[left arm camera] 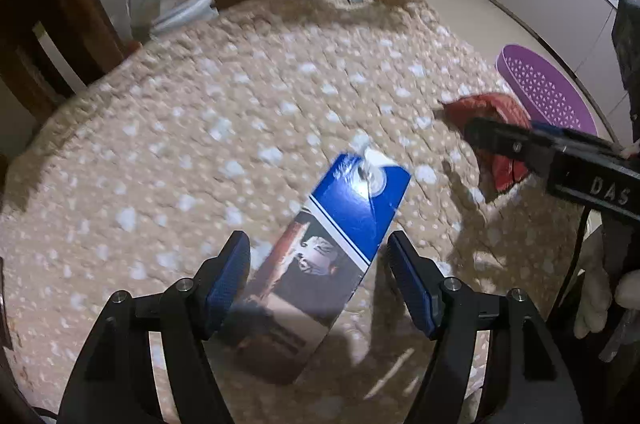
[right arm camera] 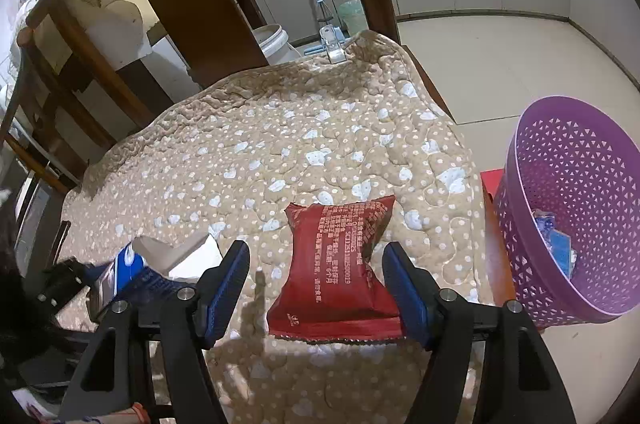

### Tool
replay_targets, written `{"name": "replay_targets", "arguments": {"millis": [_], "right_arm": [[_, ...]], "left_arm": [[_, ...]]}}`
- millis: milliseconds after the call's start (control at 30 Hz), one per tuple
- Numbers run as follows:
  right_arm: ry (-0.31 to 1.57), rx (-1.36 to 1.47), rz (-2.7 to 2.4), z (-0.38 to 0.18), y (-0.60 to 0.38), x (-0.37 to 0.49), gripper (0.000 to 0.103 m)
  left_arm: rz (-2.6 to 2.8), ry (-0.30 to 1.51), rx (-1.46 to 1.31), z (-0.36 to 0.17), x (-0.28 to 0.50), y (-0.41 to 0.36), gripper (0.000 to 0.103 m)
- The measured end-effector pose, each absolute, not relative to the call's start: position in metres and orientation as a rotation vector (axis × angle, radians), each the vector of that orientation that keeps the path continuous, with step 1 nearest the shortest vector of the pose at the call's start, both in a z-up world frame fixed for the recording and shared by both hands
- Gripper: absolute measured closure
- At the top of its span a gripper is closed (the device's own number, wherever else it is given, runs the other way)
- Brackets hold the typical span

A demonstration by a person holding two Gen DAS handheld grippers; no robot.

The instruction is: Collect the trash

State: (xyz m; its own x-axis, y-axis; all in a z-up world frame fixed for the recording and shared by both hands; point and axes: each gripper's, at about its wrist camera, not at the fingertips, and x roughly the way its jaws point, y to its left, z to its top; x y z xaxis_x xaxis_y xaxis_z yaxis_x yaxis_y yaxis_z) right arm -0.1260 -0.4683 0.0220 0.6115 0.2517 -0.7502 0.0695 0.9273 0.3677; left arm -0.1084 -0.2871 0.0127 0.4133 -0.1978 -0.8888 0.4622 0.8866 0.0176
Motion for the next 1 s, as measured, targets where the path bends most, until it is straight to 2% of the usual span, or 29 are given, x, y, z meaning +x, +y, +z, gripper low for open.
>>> {"name": "replay_targets", "arguments": {"millis": [100, 167, 200, 367, 1000], "right_arm": [[0.920, 0.382, 0.108, 0.022, -0.469, -0.126, 0.029], [0.928, 0.380, 0.109, 0.022, -0.469, -0.125, 0.038], [0.929, 0.374, 0.104, 0.023, -0.469, -0.126, 0.053], [0.907, 0.383, 0.091, 0.028, -0.472, -0.131, 0.057], [0.825, 0.328, 0.035, 0.040, -0.469, -0.142, 0.057]], "left_arm": [[-0.411, 1.088, 0.248, 0.009, -0.110, -0.284, 0.033], [-0.405, 1.085, 0.223, 0.014, -0.112, -0.280, 0.051], [-0.399, 1.081, 0.220, 0.017, -0.113, -0.278, 0.072], [-0.398, 1.037, 0.163, 0.040, -0.121, -0.269, 0.072], [-0.312, 0.965, 0.217, 0.066, -0.147, -0.262, 0.071]]}}
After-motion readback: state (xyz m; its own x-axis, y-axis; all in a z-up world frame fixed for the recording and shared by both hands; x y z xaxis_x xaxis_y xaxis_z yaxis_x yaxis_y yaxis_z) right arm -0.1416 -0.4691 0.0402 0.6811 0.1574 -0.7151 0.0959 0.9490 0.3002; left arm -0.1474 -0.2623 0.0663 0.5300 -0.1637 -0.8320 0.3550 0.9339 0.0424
